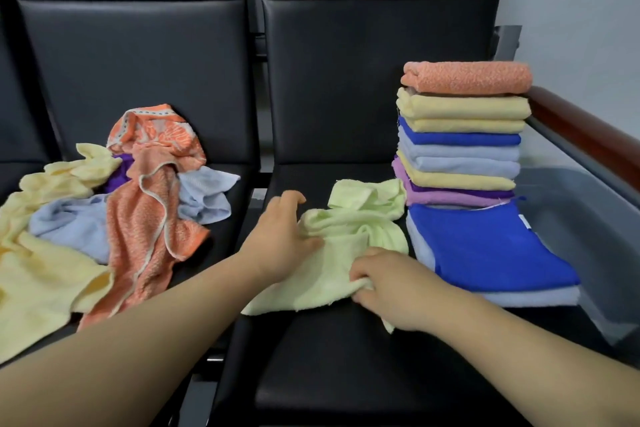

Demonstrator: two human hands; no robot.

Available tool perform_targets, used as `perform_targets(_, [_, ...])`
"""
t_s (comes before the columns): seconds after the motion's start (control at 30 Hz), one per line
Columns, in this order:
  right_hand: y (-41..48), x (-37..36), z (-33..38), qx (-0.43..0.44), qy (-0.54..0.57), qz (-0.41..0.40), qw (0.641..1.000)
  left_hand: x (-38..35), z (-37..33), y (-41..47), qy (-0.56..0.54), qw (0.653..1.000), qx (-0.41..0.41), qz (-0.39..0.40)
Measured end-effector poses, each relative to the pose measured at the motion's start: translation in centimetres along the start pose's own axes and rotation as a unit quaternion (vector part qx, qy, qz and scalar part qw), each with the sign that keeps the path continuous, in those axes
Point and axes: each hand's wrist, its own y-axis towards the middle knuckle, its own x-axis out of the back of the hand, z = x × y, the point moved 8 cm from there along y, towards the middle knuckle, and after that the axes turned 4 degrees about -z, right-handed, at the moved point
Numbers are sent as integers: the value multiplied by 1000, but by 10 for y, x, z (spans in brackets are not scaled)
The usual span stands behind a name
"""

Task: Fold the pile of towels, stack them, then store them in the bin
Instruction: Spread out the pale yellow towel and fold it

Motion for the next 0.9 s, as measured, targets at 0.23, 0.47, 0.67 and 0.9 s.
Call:
perform_targets(0.23, [17, 36, -15, -28, 83, -55, 995, -5, -11, -31, 31, 975, -83, 204])
perform_targets(0.47, [7, 42, -3, 2, -44, -157, 987, -5, 8, -19, -16, 981, -31, 188])
perform_targets(0.67, [2, 15, 0, -4, -20, -84, 996, 0, 28, -14, -245, 952, 118, 140])
perform_targets(0.9, [7, 11, -1, -38, -27, -71, 996, 7, 15, -15, -160, 973, 28, 165])
